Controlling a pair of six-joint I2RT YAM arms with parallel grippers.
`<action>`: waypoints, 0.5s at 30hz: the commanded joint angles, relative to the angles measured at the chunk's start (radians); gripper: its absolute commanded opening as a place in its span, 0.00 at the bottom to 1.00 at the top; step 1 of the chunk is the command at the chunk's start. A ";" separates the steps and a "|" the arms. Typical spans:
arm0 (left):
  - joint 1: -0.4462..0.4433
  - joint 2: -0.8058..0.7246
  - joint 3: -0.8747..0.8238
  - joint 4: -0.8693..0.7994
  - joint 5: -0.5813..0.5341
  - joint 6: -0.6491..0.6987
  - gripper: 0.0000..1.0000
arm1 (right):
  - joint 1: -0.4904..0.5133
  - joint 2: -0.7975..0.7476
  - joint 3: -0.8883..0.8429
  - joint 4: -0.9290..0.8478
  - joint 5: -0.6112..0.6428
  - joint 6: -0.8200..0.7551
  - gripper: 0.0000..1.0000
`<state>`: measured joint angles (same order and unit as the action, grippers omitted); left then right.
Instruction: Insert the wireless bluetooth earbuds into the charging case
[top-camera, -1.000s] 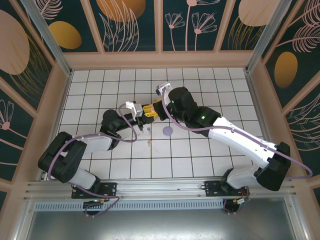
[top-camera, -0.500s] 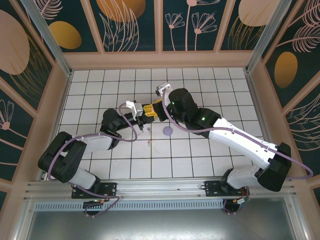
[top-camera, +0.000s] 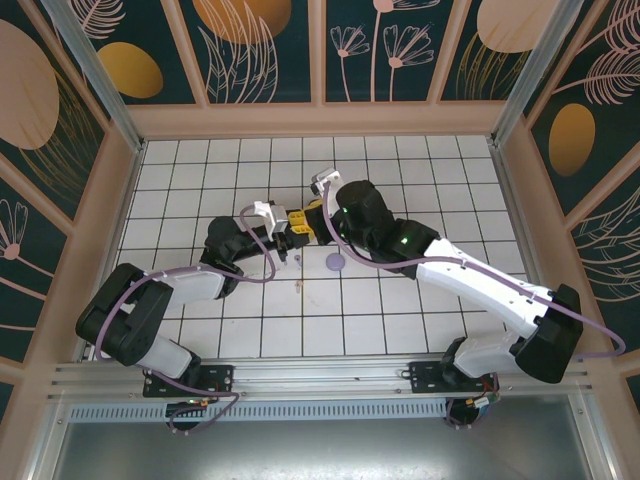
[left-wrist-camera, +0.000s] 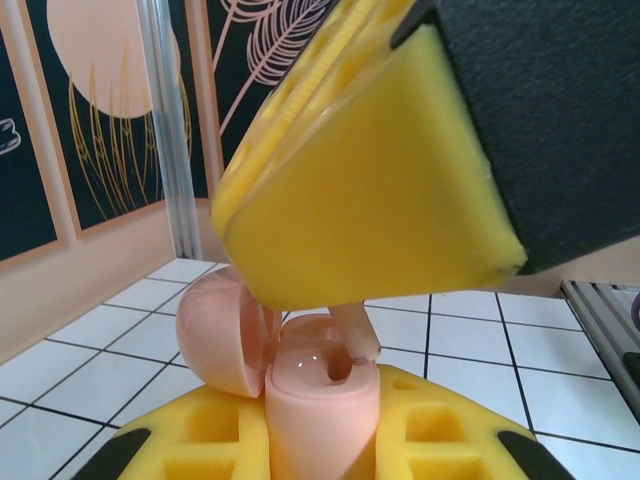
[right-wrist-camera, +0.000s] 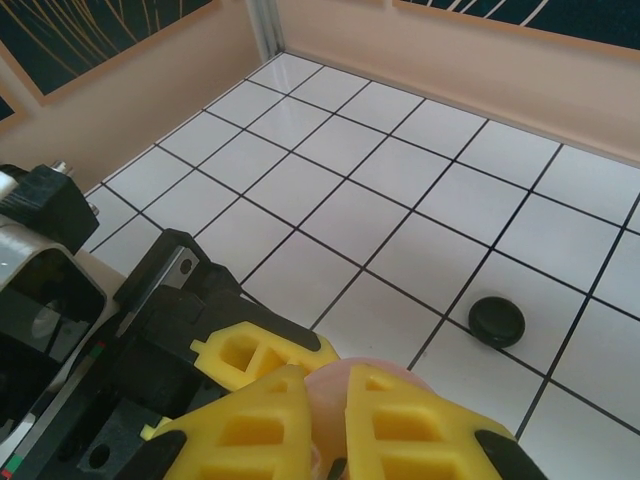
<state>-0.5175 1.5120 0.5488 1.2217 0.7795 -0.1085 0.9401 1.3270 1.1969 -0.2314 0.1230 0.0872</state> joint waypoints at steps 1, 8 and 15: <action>-0.005 -0.033 0.043 0.047 0.012 0.002 0.00 | 0.014 -0.034 -0.039 -0.023 0.019 0.012 0.12; -0.006 -0.038 0.043 0.048 0.019 -0.003 0.00 | 0.014 -0.046 -0.053 -0.026 0.038 0.017 0.12; -0.006 -0.041 0.040 0.033 0.023 0.004 0.00 | 0.014 -0.043 -0.019 -0.016 0.034 0.029 0.11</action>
<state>-0.5175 1.5059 0.5575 1.2137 0.7822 -0.1085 0.9466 1.2968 1.1622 -0.2340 0.1410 0.0944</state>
